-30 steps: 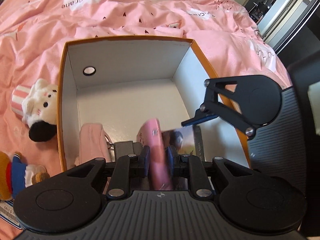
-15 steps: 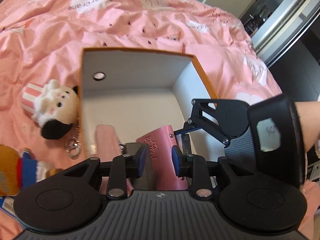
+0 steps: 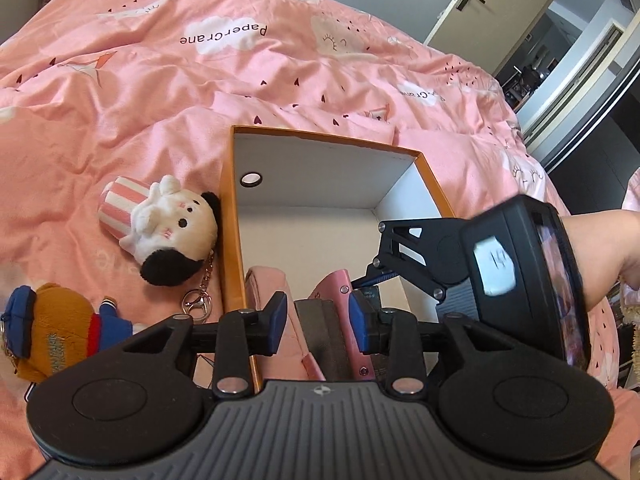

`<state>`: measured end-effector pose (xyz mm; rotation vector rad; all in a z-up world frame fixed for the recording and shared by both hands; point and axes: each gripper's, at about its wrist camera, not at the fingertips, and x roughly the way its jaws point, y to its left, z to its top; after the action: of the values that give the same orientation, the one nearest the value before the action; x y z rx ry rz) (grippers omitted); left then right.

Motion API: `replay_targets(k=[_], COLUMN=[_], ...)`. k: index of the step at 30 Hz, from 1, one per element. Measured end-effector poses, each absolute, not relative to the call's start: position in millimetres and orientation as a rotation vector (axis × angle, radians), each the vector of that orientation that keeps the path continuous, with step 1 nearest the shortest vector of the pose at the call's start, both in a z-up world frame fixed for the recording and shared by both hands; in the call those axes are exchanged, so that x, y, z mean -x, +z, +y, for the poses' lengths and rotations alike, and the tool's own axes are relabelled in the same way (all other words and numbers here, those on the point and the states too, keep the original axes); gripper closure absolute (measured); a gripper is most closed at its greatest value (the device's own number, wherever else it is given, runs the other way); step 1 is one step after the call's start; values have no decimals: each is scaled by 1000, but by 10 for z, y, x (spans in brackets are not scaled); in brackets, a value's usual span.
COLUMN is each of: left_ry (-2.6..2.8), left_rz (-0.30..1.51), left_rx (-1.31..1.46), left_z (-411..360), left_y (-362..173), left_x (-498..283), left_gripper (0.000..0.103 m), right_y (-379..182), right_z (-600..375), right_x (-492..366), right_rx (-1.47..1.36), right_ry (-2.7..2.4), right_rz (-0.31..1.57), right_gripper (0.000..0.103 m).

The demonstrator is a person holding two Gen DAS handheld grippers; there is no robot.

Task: Organize objects
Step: 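Lower the pink case and PHOTO CARD box into the box and open both grippers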

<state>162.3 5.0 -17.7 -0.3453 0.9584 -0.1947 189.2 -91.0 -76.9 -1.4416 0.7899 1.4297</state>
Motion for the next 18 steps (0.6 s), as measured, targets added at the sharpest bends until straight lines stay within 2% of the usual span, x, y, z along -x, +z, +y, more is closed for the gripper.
replay_targets(k=[10,14,18], left_ry=[-208,-204,-205], left_rz=[958,956,954], left_rx=[337,344,347], left_z=[52,74,79], left_y=[-247,-249,-244], left_x=[-1588,-1577,-1579], left_gripper=[62,62,62], right_y=[-783,-763,-786], right_z=[-879,-890,-937], right_x=[-1986,-2044,-2095], right_rx=[1394,1348,1314], right_ry=[1370,1322,1288], right_rz=[899,942,1034], right_gripper=[13,7,7])
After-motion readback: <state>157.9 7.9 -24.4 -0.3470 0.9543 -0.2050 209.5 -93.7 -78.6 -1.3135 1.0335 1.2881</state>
